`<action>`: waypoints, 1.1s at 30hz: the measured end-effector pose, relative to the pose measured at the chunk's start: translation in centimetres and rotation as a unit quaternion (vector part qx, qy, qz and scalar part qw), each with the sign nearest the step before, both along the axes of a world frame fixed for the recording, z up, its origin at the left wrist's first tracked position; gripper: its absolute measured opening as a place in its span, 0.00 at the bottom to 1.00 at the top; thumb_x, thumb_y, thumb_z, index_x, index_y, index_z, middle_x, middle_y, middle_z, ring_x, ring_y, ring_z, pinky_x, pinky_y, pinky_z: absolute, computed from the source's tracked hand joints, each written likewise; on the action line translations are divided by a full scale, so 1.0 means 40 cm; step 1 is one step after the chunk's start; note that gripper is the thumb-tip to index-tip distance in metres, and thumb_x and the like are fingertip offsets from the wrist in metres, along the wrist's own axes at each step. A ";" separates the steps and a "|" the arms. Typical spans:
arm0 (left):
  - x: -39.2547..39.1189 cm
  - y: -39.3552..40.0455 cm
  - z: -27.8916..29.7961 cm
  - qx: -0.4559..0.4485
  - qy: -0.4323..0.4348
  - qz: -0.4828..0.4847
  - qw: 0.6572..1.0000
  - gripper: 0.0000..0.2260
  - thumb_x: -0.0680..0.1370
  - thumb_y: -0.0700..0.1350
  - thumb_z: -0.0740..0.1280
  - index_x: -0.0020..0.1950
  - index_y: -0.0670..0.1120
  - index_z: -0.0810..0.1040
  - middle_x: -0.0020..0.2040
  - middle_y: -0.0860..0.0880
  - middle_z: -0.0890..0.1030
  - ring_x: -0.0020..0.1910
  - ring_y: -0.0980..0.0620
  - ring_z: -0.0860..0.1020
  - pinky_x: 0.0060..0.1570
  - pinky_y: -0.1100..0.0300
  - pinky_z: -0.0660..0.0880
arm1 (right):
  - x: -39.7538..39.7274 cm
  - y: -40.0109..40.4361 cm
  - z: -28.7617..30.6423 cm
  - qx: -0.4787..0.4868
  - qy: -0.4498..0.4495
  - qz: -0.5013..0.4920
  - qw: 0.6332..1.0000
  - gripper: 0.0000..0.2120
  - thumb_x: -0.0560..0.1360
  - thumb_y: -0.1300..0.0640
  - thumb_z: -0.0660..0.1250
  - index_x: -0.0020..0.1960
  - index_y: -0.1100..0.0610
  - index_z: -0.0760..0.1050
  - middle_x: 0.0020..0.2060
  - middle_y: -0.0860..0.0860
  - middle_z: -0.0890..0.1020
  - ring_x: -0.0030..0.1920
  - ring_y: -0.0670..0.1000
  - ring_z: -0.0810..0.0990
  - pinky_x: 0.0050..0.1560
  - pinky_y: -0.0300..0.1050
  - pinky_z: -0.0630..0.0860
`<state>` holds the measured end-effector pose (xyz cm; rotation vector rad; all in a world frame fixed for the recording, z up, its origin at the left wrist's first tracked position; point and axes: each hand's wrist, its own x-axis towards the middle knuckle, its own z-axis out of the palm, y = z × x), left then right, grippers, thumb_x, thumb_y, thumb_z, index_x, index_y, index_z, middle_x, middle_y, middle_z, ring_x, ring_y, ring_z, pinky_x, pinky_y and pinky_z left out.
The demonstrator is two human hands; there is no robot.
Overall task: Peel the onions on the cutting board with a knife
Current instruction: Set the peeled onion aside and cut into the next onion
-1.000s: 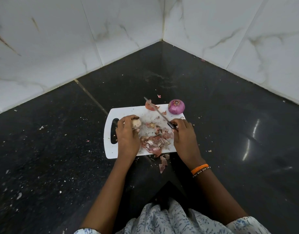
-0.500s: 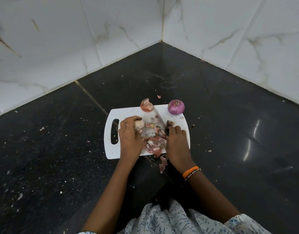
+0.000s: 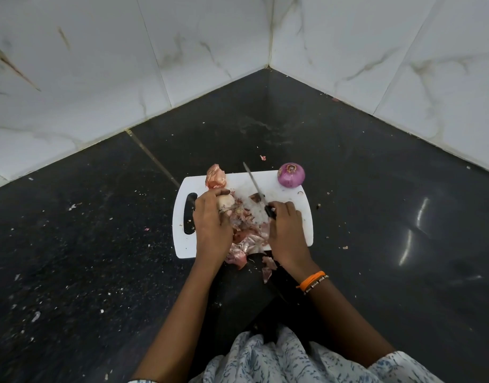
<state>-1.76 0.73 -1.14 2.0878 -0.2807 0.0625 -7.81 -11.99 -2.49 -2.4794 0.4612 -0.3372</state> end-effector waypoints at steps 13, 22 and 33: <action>0.001 -0.002 -0.001 -0.016 0.020 -0.001 1.000 0.22 0.74 0.30 0.64 0.65 0.48 0.68 0.62 0.47 0.68 0.63 0.47 0.69 0.63 0.46 0.69 | 0.000 0.037 -0.022 -0.023 0.045 0.044 0.998 0.18 0.75 0.69 0.58 0.65 0.61 0.68 0.60 0.58 0.70 0.56 0.57 0.68 0.58 0.46 0.65; 0.014 -0.021 -0.006 0.003 0.023 -0.010 1.000 0.23 0.75 0.32 0.64 0.69 0.44 0.65 0.65 0.45 0.69 0.64 0.47 0.68 0.63 0.58 0.64 | -0.001 0.015 0.004 0.172 -0.009 0.040 0.984 0.15 0.79 0.67 0.57 0.64 0.62 0.72 0.58 0.57 0.73 0.57 0.51 0.72 0.57 0.34 0.66; 0.025 -0.109 0.010 0.015 0.072 -0.092 0.993 0.19 0.80 0.40 0.59 0.71 0.48 0.62 0.68 0.45 0.71 0.65 0.48 0.71 0.62 0.57 0.69 | -0.038 -0.053 0.004 0.388 -0.027 -0.093 0.917 0.16 0.82 0.64 0.51 0.60 0.55 0.74 0.42 0.47 0.77 0.37 0.44 0.72 0.34 0.33 0.70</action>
